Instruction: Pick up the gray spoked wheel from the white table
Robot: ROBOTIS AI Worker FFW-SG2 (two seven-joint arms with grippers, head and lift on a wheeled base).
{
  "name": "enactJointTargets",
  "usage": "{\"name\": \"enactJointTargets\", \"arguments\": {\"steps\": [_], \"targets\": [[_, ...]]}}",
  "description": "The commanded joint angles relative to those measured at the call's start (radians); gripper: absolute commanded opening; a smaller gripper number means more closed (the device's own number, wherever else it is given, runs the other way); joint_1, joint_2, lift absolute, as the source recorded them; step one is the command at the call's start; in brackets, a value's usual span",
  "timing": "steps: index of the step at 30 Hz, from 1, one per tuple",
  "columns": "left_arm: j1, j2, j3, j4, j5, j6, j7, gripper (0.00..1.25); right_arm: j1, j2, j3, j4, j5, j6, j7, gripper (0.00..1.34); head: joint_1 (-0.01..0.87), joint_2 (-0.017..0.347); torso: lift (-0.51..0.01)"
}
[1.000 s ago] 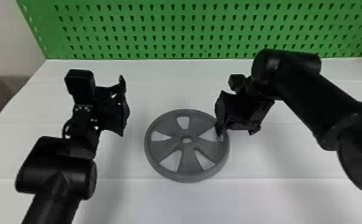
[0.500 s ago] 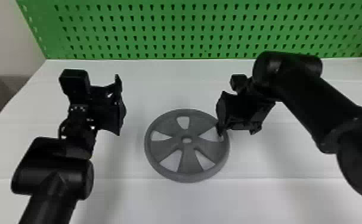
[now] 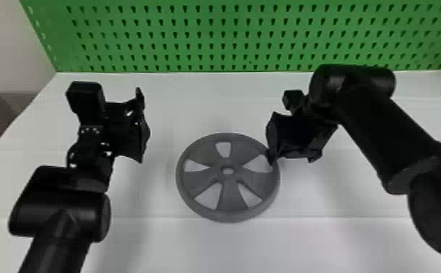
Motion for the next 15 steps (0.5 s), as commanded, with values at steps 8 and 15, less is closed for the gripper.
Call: {"name": "enactJointTargets", "arguments": {"steps": [8,15], "targets": [[0.015,0.000,0.009,0.001,0.007,-0.002,0.011,1.09,0.038,0.001,-0.004,-0.049,-0.002,0.010,0.000,1.24,0.773,0.066,-0.081],[0.025,0.000,0.003,0.009,0.009,-0.008,0.024,1.09,0.047,0.001,0.071,-0.075,-0.080,0.008,0.000,1.24,0.773,0.066,-0.081]]}}
